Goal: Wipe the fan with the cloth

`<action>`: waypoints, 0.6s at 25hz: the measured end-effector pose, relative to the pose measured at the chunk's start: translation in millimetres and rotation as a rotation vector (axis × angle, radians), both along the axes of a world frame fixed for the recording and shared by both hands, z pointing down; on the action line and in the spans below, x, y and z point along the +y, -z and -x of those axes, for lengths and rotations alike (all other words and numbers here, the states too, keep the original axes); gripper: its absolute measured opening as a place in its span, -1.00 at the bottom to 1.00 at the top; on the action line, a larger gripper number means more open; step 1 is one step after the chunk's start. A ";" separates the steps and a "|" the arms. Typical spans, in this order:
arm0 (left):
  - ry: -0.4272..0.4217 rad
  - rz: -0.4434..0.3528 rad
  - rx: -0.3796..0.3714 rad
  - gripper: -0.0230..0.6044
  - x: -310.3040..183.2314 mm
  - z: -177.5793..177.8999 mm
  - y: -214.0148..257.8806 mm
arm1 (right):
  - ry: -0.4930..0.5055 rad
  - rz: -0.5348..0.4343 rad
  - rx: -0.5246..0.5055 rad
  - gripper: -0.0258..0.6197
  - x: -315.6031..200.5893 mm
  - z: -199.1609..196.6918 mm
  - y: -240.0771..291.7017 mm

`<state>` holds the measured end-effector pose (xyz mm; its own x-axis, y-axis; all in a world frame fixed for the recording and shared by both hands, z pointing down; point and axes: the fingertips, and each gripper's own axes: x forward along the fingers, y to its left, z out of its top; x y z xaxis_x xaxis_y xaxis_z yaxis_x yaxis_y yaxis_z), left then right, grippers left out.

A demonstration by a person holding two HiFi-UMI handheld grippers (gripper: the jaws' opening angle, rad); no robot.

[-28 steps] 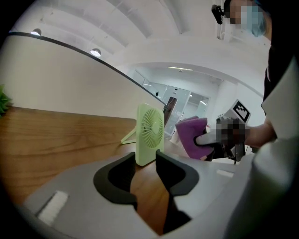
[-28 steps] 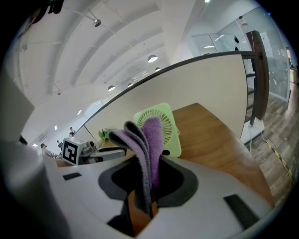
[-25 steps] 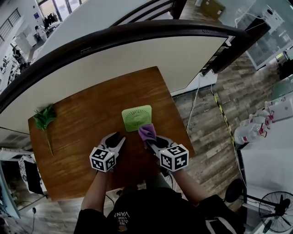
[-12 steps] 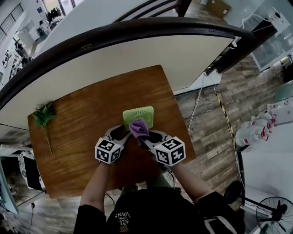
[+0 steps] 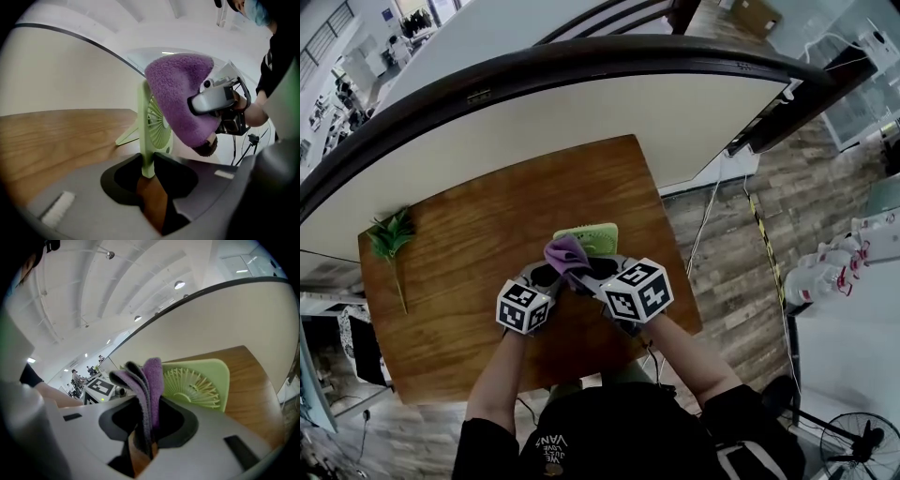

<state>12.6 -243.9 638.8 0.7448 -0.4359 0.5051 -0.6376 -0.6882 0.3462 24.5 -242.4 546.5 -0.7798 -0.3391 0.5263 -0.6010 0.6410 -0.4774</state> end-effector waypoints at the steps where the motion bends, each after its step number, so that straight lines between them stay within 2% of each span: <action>1: -0.003 -0.001 0.001 -0.63 -0.1 0.3 -0.1 | -0.001 0.002 0.007 -0.59 -1.5 0.0 -1.8; 8: -0.028 0.006 -0.003 -0.65 0.1 1.1 -0.1 | -0.042 0.019 0.044 -0.59 -10.0 -15.2 -11.5; 15: -0.034 0.007 -0.008 -0.65 -1.6 2.3 -0.8 | -0.103 0.022 0.063 -0.59 -14.4 -49.9 -13.8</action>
